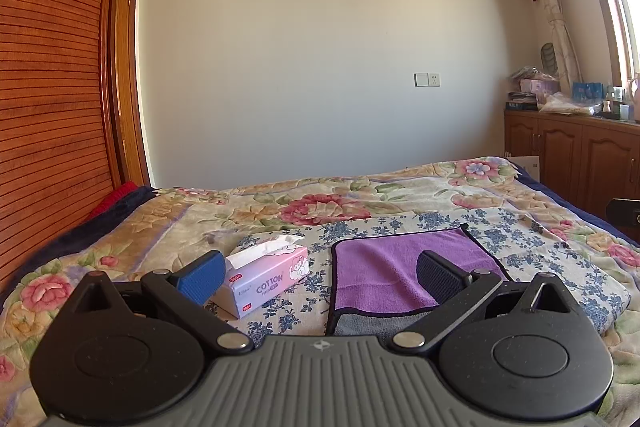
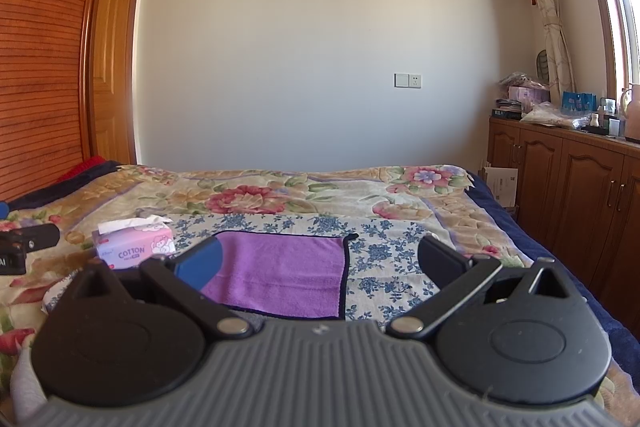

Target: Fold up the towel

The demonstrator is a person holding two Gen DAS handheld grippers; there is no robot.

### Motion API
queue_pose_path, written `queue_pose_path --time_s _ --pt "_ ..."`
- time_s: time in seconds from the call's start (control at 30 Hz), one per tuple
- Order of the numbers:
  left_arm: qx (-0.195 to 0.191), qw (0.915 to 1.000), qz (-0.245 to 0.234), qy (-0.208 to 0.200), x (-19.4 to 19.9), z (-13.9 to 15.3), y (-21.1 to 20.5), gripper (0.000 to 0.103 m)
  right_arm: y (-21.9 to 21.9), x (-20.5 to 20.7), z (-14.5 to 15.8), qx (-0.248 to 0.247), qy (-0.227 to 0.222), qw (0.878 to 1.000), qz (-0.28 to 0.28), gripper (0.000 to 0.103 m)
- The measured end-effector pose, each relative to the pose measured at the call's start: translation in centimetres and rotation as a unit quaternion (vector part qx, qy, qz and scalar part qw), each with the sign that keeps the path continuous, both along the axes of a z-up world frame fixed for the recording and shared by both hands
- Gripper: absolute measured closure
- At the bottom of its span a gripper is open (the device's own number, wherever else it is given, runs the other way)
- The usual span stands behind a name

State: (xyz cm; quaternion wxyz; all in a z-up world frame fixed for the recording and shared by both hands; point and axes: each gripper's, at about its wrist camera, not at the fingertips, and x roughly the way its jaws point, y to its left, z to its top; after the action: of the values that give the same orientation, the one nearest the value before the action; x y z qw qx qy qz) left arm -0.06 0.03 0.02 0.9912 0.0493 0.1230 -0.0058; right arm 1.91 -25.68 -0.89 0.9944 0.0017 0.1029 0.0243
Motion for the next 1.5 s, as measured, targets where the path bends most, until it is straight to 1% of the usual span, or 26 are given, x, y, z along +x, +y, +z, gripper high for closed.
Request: queue_pose_path --time_s 1.5 --pt "0.002 1.0000 0.000 0.001 0.00 0.00 -0.03 0.000 0.17 0.04 0.28 -0.001 0.002 1.000 -0.001 0.000"
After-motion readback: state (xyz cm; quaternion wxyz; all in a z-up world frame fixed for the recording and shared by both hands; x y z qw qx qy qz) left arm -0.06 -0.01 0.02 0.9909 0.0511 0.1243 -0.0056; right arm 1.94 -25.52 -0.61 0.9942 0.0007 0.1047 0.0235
